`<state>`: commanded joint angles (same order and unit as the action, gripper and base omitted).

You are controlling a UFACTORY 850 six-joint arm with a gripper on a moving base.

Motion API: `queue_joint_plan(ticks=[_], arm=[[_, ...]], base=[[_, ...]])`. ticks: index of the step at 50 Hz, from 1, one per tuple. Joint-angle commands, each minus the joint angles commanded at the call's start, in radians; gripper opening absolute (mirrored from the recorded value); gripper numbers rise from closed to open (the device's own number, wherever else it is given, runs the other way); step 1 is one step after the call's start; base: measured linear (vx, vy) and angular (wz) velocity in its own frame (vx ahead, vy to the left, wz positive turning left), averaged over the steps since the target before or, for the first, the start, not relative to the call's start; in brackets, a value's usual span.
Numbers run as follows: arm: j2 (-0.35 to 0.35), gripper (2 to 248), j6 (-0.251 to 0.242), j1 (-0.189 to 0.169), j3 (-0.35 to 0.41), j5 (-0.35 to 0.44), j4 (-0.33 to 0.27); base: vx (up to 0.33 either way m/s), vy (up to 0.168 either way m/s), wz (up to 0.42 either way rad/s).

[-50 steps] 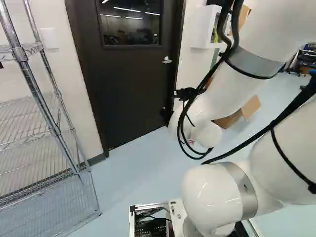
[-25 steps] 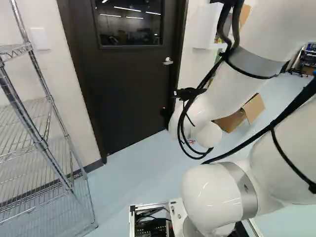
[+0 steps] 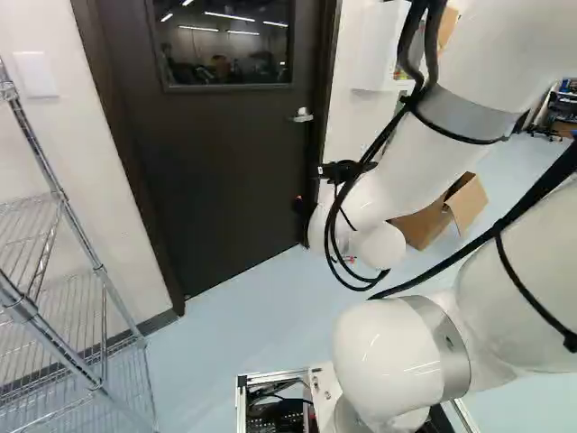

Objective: Open the door and move inside

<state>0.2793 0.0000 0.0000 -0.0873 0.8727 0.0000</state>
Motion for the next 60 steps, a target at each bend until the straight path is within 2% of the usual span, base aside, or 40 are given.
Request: queue_joint_plan(ticks=[60], arm=[[0.0,247,0.0,0.0,0.0,0.0,0.0]], base=[[0.17,0.0,-0.017]])
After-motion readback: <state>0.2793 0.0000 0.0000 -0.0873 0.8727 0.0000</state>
